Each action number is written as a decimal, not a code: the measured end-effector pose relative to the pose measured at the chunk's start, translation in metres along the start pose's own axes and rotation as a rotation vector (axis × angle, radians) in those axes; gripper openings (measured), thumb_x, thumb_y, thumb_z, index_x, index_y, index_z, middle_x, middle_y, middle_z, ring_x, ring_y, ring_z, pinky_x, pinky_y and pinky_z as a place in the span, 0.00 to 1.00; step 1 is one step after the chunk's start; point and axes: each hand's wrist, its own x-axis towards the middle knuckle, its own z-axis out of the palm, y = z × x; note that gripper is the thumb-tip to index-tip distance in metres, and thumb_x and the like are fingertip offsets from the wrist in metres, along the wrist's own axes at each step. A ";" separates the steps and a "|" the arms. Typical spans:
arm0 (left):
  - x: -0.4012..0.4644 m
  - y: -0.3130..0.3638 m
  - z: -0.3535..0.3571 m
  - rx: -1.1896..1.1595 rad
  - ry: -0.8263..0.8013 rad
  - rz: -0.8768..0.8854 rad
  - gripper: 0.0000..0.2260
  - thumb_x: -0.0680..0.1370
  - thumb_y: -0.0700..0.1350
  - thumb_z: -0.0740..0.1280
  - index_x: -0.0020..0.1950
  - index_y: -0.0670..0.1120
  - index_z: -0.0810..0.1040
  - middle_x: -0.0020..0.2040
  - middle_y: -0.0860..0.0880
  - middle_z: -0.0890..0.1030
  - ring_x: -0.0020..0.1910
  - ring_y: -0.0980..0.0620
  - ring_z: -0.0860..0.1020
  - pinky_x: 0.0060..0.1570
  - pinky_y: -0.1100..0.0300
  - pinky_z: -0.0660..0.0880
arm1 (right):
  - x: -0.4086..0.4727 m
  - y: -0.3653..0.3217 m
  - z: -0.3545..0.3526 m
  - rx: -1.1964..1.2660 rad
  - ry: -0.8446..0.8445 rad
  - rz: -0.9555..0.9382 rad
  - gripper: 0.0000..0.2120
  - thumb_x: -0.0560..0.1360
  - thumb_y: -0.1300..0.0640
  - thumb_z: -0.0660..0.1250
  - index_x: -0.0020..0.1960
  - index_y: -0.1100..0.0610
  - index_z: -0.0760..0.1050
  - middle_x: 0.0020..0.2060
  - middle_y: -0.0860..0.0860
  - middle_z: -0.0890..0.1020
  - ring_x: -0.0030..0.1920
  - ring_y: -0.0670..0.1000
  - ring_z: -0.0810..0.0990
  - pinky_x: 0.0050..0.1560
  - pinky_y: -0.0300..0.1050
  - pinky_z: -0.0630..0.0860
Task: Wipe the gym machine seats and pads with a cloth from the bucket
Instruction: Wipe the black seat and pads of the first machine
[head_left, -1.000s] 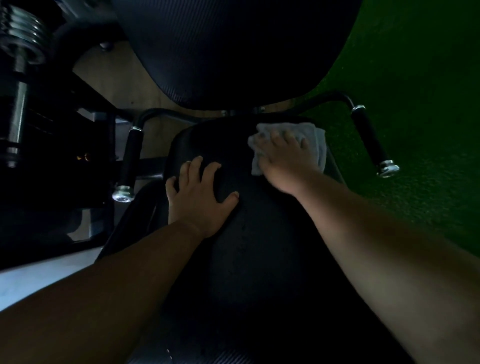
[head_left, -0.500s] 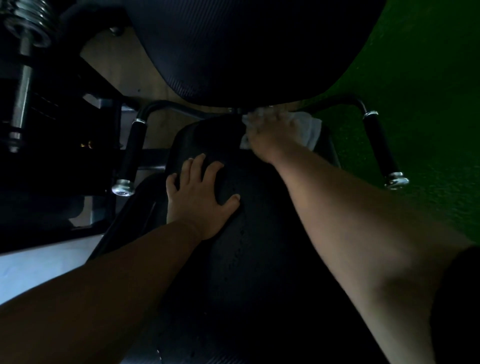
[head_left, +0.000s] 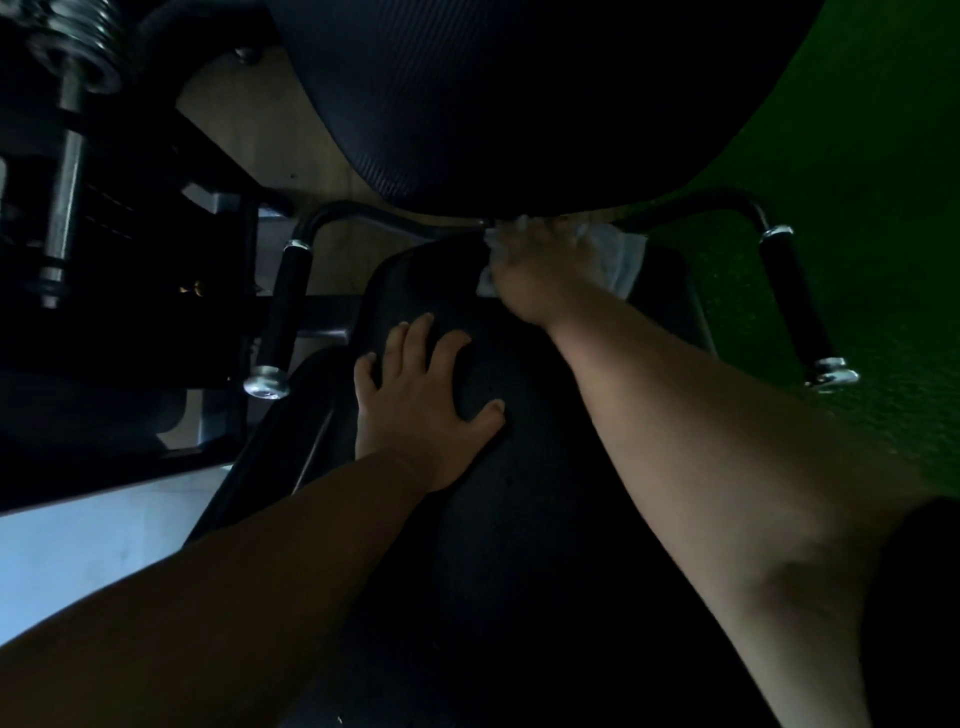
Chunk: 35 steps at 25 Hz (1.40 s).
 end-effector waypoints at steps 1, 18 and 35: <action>0.001 0.000 0.000 0.003 -0.011 0.001 0.36 0.71 0.73 0.52 0.76 0.59 0.55 0.81 0.49 0.50 0.80 0.48 0.47 0.75 0.42 0.47 | -0.008 -0.006 0.004 0.007 -0.014 -0.094 0.27 0.83 0.45 0.47 0.81 0.47 0.49 0.81 0.53 0.51 0.80 0.59 0.50 0.77 0.62 0.50; -0.002 -0.005 -0.005 -0.365 0.156 -0.006 0.28 0.70 0.59 0.61 0.70 0.53 0.70 0.73 0.50 0.70 0.73 0.49 0.66 0.73 0.47 0.59 | -0.062 -0.041 0.001 0.251 -0.090 -0.096 0.25 0.84 0.49 0.45 0.81 0.50 0.54 0.82 0.53 0.48 0.81 0.58 0.46 0.78 0.62 0.45; 0.050 0.051 -0.006 0.008 -0.105 0.160 0.30 0.82 0.64 0.46 0.82 0.55 0.46 0.82 0.51 0.44 0.80 0.50 0.42 0.76 0.44 0.37 | -0.091 0.096 0.018 0.055 0.178 0.055 0.28 0.84 0.45 0.48 0.82 0.50 0.49 0.82 0.52 0.48 0.81 0.53 0.45 0.80 0.52 0.45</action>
